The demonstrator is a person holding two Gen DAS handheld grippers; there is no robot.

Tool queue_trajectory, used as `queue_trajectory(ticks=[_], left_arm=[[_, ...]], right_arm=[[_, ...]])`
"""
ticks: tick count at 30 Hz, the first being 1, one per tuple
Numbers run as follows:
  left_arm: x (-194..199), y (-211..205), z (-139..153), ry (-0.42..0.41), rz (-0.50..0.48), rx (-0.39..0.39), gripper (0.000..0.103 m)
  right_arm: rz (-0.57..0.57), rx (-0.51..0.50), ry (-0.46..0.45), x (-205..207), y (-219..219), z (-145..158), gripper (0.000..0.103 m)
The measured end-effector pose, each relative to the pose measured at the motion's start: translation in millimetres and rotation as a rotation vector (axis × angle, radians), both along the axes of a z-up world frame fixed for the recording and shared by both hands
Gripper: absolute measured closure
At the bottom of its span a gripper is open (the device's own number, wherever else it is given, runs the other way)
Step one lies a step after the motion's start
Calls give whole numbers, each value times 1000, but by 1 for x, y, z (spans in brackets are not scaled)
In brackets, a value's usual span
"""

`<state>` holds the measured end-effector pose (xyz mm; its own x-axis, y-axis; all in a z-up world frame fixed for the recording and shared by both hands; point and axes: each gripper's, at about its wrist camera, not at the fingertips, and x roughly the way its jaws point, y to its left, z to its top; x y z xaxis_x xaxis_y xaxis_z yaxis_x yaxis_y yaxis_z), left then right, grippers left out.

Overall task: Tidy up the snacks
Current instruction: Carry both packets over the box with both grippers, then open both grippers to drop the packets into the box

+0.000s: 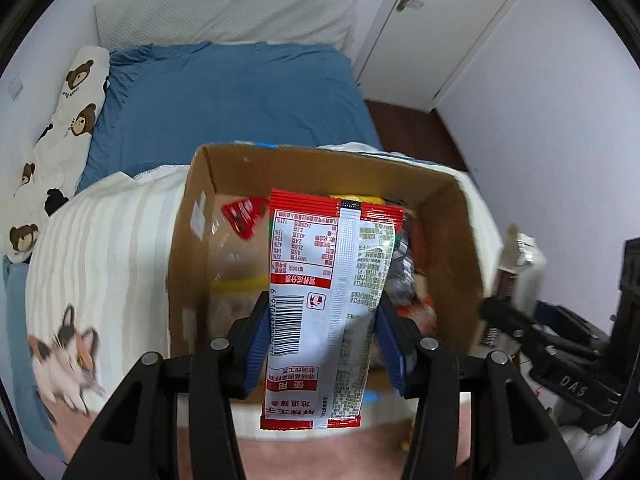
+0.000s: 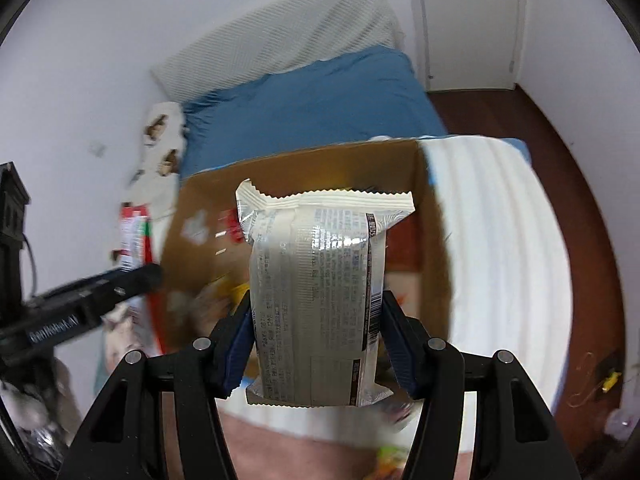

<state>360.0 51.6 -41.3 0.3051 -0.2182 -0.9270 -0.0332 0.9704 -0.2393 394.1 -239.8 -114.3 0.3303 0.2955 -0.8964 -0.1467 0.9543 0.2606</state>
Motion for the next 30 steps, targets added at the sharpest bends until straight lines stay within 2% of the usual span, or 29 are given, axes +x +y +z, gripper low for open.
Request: queue_trajectory(ticks=[5,12,14,15,16,17,18,21,25,30], left_arm=[[52,12,-47,110,9,33,56],[76,13,-90,210,-17,113,54],[77,19,-95,218,12,108,45],[77,21,-95,221,18,100,39],[77,23,-97,223,27,98,22],[77,24,-98,218,31,104,9],[75,24,-97,213,31,106,9],[71,25,-97,214,31,107,8],[62,24,-96,206,26,92,7],[49,19,-91,184,15,122,7]], right_arm=[[-29,-71,66,47,-6,-30,42],[-62,-38,192,76,-12,-96,40],[-76,-29,249,80,-13,-117,36],[-73,-27,254,81,-12,-121,30],[-62,-29,251,81,-9,-122,26],[-56,-32,251,76,-5,-121,21],[-49,-36,252,76,0,-121,14],[-27,-73,242,75,14,-123,5],[-13,-104,228,71,24,-120,5],[-13,-133,208,67,25,-115,4]])
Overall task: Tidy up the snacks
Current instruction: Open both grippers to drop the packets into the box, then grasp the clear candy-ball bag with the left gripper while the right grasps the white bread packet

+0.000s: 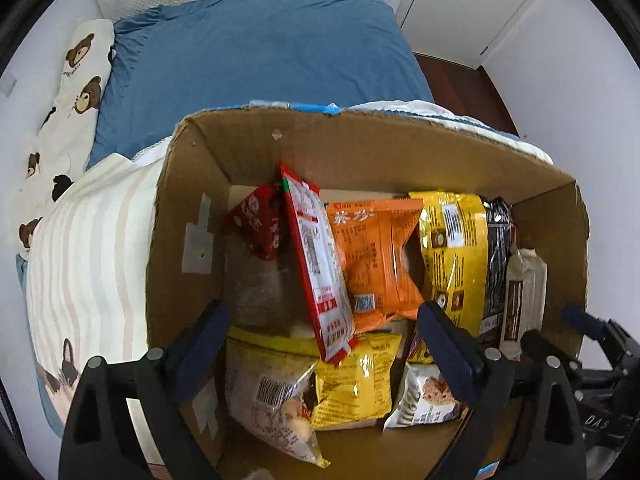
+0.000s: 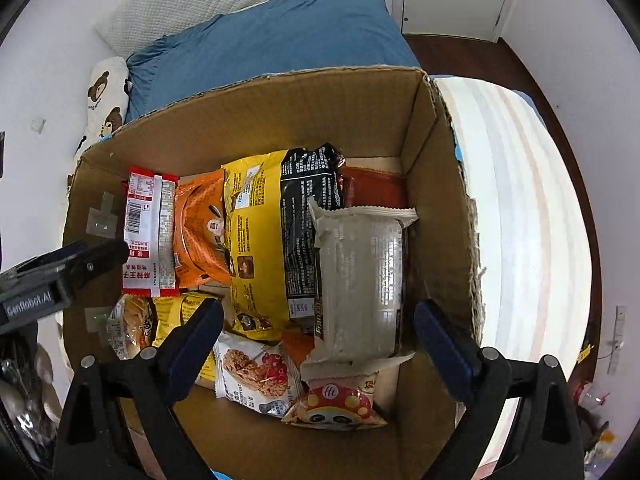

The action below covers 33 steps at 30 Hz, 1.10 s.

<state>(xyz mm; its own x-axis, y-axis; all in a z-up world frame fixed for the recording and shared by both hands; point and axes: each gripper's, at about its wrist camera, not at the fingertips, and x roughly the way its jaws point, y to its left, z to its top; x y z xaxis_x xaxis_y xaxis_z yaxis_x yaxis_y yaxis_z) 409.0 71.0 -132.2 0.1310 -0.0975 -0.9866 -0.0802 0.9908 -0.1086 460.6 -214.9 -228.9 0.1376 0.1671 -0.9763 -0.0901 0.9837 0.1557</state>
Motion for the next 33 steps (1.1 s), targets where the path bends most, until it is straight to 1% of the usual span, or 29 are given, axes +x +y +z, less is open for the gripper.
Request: queue_trajectory(ticks=[3,6,10,15,17,23,33], left_arm=[[-11,-2,4,-17,2,6,7],[-22,-6,9,-40,-1,29,7],[-40,-11,18,-71,3,50,7],[-61,-16,33,-119,2,77,7],[-70,-16,40,-139,7,75,7],[-101,-22,67,-214,9,103,7],[-154,-28,111,-330,13,115,7]], right_arm=[[-5,-8,-9,-8,-2,7,4],[-5,-9,-26,-15,-2,12,4],[-3,-34,-67,-30,-1,23,4],[12,-45,-105,-53,3,34,4],[21,-41,-123,-63,4,41,4],[33,-39,-201,-93,7,68,4],[45,-5,-306,-142,6,119,4]])
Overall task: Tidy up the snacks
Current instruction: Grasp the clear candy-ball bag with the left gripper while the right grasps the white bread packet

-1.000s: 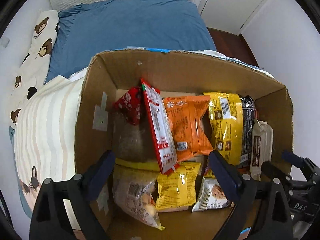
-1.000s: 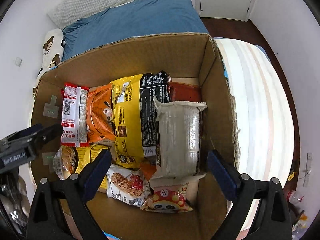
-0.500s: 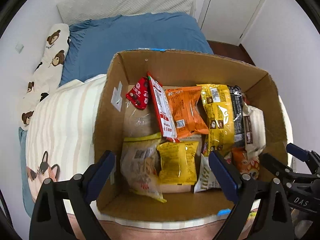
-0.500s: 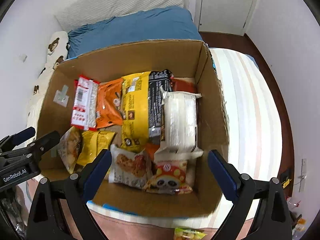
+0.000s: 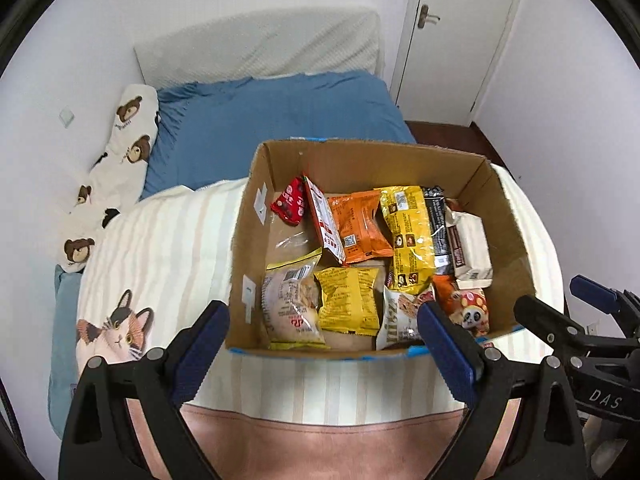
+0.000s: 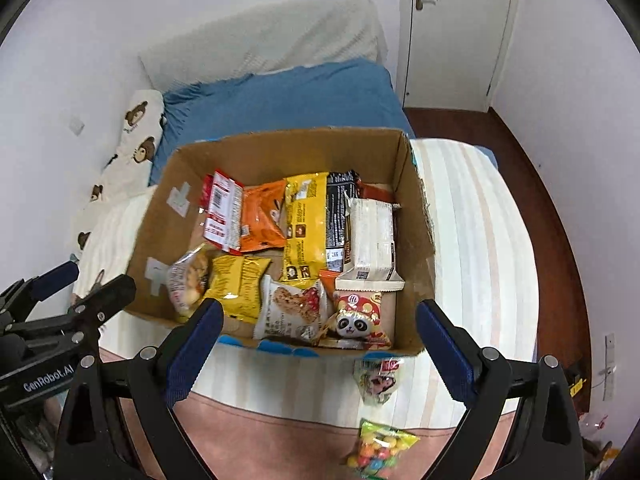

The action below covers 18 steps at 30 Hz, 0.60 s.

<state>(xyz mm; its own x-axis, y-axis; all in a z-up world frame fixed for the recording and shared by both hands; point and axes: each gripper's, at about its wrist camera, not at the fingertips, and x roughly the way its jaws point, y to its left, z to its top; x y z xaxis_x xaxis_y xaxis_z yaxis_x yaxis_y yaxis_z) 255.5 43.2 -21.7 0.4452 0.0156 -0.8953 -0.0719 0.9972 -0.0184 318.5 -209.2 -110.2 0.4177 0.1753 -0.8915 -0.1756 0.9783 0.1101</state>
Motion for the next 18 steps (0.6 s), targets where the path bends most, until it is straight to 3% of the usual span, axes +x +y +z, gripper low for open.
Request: queue_trajectory(ticks=[18], left_arm=[[-57,-12,42,-88,-23,-2,7]], right_arm=[[5,42,-108,-65,-17,55,4]])
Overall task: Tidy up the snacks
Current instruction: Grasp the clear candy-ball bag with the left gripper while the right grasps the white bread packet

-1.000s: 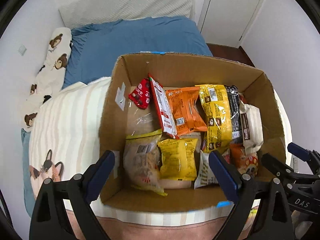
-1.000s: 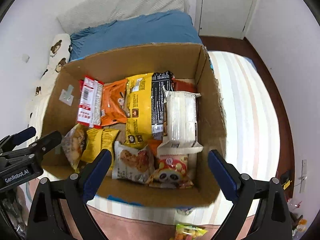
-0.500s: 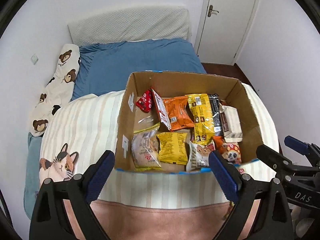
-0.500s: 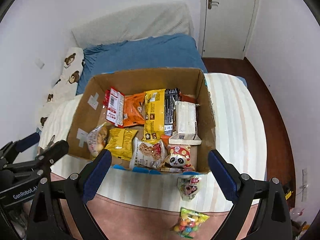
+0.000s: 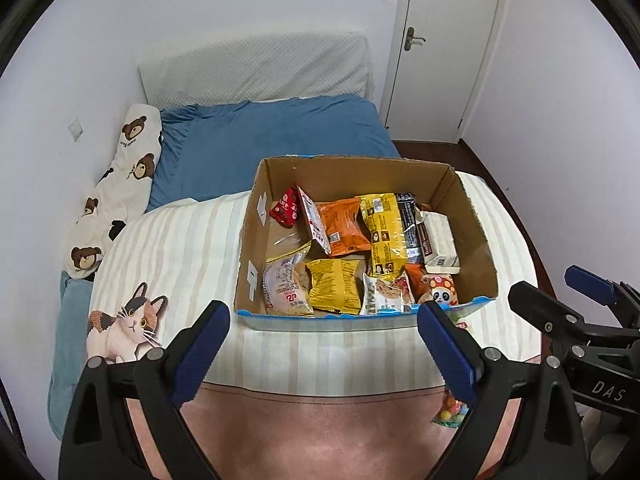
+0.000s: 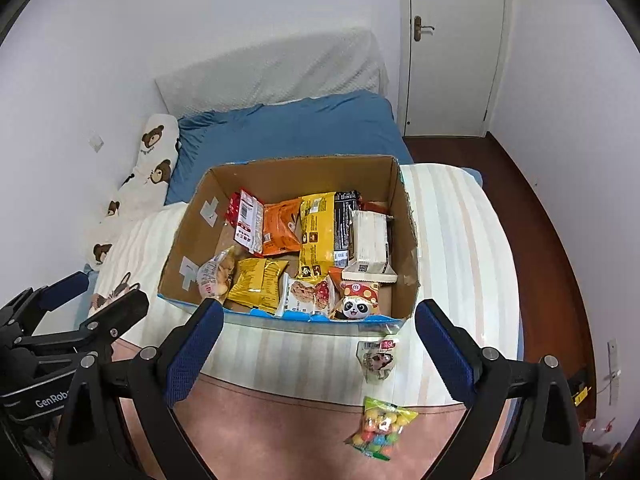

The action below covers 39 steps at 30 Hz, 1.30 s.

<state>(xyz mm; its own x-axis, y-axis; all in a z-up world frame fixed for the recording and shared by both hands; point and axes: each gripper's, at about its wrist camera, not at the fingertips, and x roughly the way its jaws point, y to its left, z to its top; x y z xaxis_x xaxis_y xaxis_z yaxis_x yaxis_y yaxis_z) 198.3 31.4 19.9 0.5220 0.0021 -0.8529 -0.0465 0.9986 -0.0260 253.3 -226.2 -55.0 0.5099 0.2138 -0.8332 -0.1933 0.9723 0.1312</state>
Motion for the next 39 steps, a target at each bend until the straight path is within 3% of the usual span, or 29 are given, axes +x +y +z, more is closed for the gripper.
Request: queue_trajectory(ticks=[5,9,15,18,21,23,27,28,29,31,36,39], left_arm=[[-7,-6,2,-7,1,0,7],[-15,-20,-16,24,-14,3,7],[-26,-68,-87,207,-81,-66,7],[-23,-102,-136,350,-139,-108,7],[-17,-136,-178,478,-201,-171,7],[-13,-162,-200,531,-247,-201,7],[-3,-205,-230,584,-321,-174,7],[-1,-213,-238,599,-338,-165,12],[0,-219,-246,610,-346,-141,31],[0,-220,-255,631,-350,-114,54],[-1,-176,-242,589,-291,-88,56],[4,-128,-233,567,-195,-73,56]], right_arm=[[-13,51,25,-10,-15,-3,4],[-64,108,91,-15,-45,-25,4],[-179,129,244,-29,-105,-91,5],[-243,144,306,-44,-137,-124,14],[-309,155,359,-58,-168,-149,15],[-348,154,378,-65,-185,-160,14],[-405,141,394,-73,-215,-176,14],[-417,139,400,-75,-222,-179,14],[-425,141,403,-76,-228,-182,14],[-431,146,407,-75,-232,-185,14],[-386,198,412,-59,-216,-192,14],[-324,229,401,-37,-185,-195,14]])
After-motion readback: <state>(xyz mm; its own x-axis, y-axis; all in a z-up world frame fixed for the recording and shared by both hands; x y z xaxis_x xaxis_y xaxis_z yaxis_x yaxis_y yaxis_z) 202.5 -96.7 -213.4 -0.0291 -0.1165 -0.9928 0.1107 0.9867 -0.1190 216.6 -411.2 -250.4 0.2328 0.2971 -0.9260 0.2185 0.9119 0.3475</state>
